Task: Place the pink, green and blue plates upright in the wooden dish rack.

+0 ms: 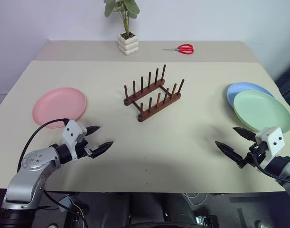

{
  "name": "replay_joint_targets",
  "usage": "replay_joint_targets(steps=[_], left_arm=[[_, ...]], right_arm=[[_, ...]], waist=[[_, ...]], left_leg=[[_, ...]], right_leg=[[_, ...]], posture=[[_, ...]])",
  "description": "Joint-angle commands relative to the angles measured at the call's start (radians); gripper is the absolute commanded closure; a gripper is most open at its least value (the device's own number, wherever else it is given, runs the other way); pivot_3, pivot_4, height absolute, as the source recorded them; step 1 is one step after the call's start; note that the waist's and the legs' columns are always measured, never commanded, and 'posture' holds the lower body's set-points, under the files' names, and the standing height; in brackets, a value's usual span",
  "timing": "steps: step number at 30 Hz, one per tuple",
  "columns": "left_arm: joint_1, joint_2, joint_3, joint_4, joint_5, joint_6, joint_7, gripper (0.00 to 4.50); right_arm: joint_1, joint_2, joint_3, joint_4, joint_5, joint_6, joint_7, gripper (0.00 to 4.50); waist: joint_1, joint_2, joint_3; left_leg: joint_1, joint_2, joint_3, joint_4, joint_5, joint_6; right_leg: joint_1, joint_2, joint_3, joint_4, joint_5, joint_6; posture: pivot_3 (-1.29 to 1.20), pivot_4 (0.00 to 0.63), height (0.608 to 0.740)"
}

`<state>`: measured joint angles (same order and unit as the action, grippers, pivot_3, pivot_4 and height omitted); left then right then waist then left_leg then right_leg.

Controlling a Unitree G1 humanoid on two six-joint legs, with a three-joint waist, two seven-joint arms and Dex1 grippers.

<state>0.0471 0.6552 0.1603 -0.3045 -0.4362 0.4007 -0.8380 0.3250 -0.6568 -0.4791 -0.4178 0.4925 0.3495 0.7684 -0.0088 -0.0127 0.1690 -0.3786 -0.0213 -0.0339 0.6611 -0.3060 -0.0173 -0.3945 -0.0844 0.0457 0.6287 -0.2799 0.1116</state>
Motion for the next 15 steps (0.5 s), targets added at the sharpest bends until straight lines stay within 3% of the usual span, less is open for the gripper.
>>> replay_joint_targets(steps=[1, 4, 10, 15], left_arm=[[-0.049, -0.013, -0.054, 0.027, 0.017, -0.027, -0.019, 0.01], [-0.107, -0.032, -0.115, 0.075, 0.058, -0.041, -0.017, 0.01], [-0.334, -0.193, -0.278, 0.256, 0.222, -0.077, 0.124, 0.01], [-0.407, -0.273, -0.366, 0.346, 0.299, -0.100, 0.150, 0.01]], right_arm=[[0.028, 0.029, -0.004, -0.058, 0.000, -0.030, -0.017, 0.05], [0.042, 0.050, 0.019, -0.083, -0.005, -0.033, -0.036, 0.05], [0.043, 0.092, 0.075, -0.112, -0.018, -0.048, -0.074, 0.05], [0.031, 0.110, 0.103, -0.106, -0.030, -0.068, -0.096, 0.05]], waist=[[0.003, 0.001, 0.000], [0.002, 0.001, 0.000], [0.014, 0.000, 0.000], [0.013, 0.000, 0.000]], left_leg=[[0.000, 0.000, 0.000, 0.000, 0.000, 0.000], [0.000, 0.000, 0.000, 0.000, 0.000, 0.000], [0.001, -0.001, 0.000, 0.002, 0.000, 0.000], [0.002, -0.001, 0.001, 0.002, 0.000, 0.000]], right_leg=[[0.000, 0.000, 0.000, 0.000, 0.000, 0.000], [0.000, 0.000, 0.000, 0.000, 0.000, 0.000], [0.001, 0.002, 0.000, 0.001, 0.003, 0.004], [0.001, 0.005, 0.000, 0.001, 0.005, 0.009]], posture=[[0.00, 0.150, 0.740], [0.00, 0.150, 0.740], [0.00, 0.150, 0.740], [0.00, 0.150, 0.740]])
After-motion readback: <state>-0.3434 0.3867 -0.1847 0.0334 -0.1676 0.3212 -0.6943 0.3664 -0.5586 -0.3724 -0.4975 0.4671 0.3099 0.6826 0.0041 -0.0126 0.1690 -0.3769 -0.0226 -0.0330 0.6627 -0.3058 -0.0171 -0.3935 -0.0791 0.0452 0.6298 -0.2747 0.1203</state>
